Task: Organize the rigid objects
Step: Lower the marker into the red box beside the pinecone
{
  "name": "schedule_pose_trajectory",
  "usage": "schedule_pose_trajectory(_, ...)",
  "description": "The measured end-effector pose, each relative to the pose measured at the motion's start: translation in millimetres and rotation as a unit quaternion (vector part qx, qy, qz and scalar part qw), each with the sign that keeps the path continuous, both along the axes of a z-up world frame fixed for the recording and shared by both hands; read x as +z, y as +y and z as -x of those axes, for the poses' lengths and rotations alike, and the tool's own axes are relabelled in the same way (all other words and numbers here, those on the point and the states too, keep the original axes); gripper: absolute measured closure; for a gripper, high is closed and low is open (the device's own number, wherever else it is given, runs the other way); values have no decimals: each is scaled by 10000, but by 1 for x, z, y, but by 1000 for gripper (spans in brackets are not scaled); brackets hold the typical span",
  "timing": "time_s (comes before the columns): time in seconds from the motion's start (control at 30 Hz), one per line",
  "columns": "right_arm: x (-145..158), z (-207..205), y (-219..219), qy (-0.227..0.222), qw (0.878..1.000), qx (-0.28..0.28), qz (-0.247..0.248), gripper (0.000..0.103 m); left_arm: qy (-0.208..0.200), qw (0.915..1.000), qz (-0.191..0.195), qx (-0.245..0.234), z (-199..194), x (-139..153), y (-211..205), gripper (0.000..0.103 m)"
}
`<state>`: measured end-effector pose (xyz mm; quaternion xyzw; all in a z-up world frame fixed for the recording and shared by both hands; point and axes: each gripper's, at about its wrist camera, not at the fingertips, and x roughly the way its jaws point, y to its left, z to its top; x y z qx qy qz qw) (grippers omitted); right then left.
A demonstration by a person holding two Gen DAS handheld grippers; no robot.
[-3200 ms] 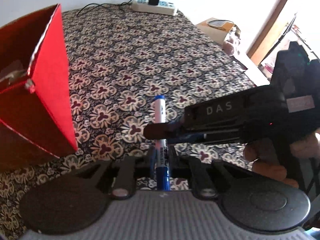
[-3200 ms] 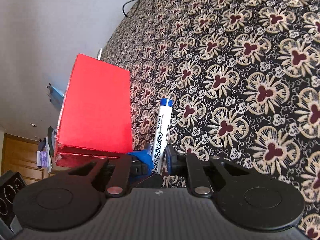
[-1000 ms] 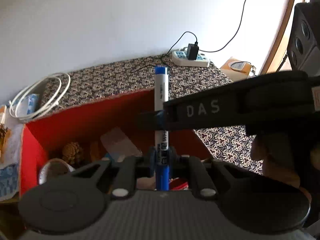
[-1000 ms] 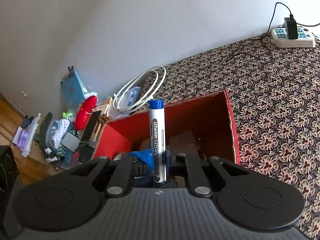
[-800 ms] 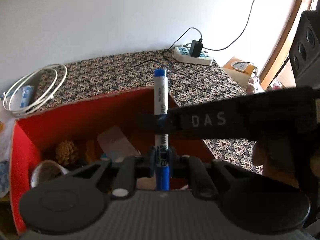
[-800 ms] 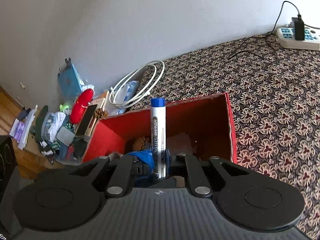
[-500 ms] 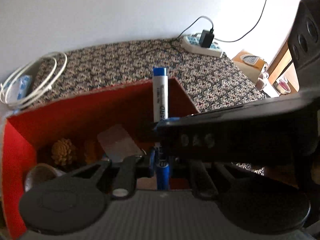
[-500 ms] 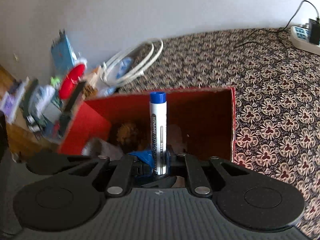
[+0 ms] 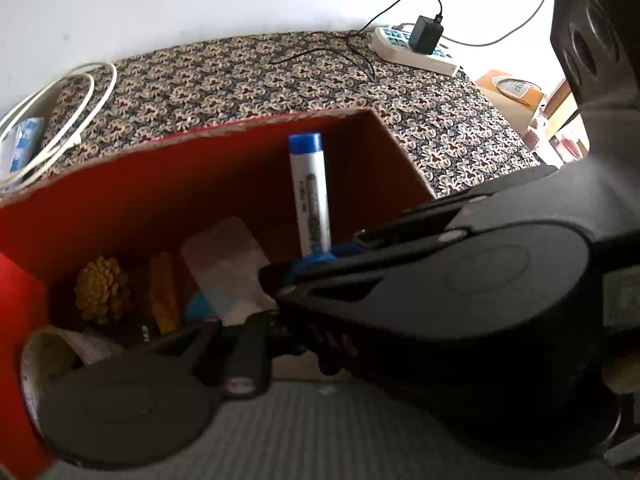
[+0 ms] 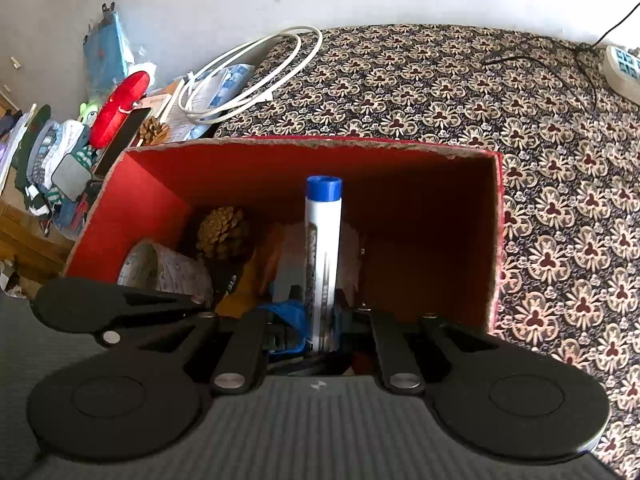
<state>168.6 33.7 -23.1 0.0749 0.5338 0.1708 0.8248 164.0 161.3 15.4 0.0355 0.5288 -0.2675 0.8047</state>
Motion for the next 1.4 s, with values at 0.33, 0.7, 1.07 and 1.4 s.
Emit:
schedule_pose_trajectory(0.33, -6, 0, 7, -331, 9991, -278, 30, 103, 42, 9997, -73, 217, -7, -11, 9, 91)
schedule_pose_trajectory(0.7, -4, 3, 4, -548, 9974, -459, -113, 103, -83, 9992, -202, 345, -9, -15, 10, 81)
schedule_pose_trajectory(1.07, -4, 4, 4, -566, 9973, -446, -120, 103, -242, 9988, -297, 304, -7, -15, 9, 79)
schedule_pose_trajectory(1.4, -4, 6, 5, -584, 9971, -475, -107, 103, -247, 9988, -303, 307, -8, -15, 10, 78)
